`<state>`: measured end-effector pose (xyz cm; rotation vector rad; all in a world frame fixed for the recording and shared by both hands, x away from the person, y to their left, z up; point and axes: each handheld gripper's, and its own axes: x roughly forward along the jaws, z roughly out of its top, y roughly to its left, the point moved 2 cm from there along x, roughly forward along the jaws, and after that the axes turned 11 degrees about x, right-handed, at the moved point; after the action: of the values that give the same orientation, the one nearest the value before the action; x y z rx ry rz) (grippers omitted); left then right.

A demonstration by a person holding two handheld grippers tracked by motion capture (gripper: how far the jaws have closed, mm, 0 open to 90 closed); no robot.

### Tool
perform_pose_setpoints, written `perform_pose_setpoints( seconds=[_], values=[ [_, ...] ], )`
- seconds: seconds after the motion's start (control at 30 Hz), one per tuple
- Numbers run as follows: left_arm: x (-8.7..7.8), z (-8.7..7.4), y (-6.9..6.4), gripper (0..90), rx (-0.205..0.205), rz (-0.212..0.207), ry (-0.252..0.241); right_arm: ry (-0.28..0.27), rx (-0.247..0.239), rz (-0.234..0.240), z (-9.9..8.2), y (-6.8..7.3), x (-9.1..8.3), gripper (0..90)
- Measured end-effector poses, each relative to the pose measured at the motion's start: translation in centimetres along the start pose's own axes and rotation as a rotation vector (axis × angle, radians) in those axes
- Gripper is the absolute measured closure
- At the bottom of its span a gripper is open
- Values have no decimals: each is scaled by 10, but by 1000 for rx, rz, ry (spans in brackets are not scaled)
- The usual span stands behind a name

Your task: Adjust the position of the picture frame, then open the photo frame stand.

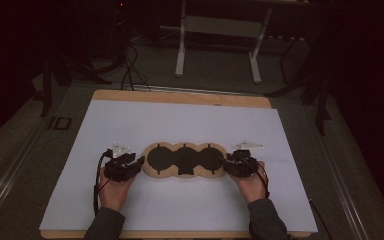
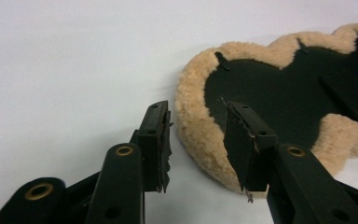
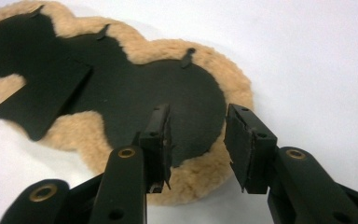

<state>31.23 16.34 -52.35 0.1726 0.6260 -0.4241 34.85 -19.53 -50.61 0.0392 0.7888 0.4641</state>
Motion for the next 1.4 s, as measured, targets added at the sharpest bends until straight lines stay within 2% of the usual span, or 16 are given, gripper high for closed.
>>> perform_pose_setpoints(
  seconds=[0.13,0.23,0.37,0.57,0.63,0.8,0.9,0.97,1.17,1.23,1.33,1.4],
  values=[
    [-3,1,-3,580,18,-12,-2,-26,-58,4,-4,7,-6,586],
    [-6,2,-5,569,32,-22,-6,-30,-68,11,-6,8,-8,579],
    [-12,3,-8,556,66,-21,-13,-33,-57,26,-4,4,-15,565],
    [-18,6,-12,543,101,-27,-25,-46,-96,15,1,-4,-35,546],
    [-19,7,-16,543,120,-31,-28,-51,-83,29,0,-12,-42,544],
    [-19,9,-22,541,148,-53,-34,-81,-67,9,-10,-29,-48,546],
    [-19,10,-23,539,149,-55,-37,-107,-57,-5,-12,-35,-48,547],
    [-20,10,-27,540,166,-75,-45,-153,-25,-7,-16,-45,-46,546],
    [-20,12,-40,586,203,-120,-59,-205,70,-41,-23,-65,-44,585],
    [-19,13,-46,617,215,-141,-62,-213,75,-57,-25,-67,-45,588],
    [-17,13,-56,641,236,-162,-59,-205,54,-86,-27,-66,-42,590],
    [-15,12,-62,649,257,-177,-59,-204,48,-87,-27,-65,-41,597]
  ],
)
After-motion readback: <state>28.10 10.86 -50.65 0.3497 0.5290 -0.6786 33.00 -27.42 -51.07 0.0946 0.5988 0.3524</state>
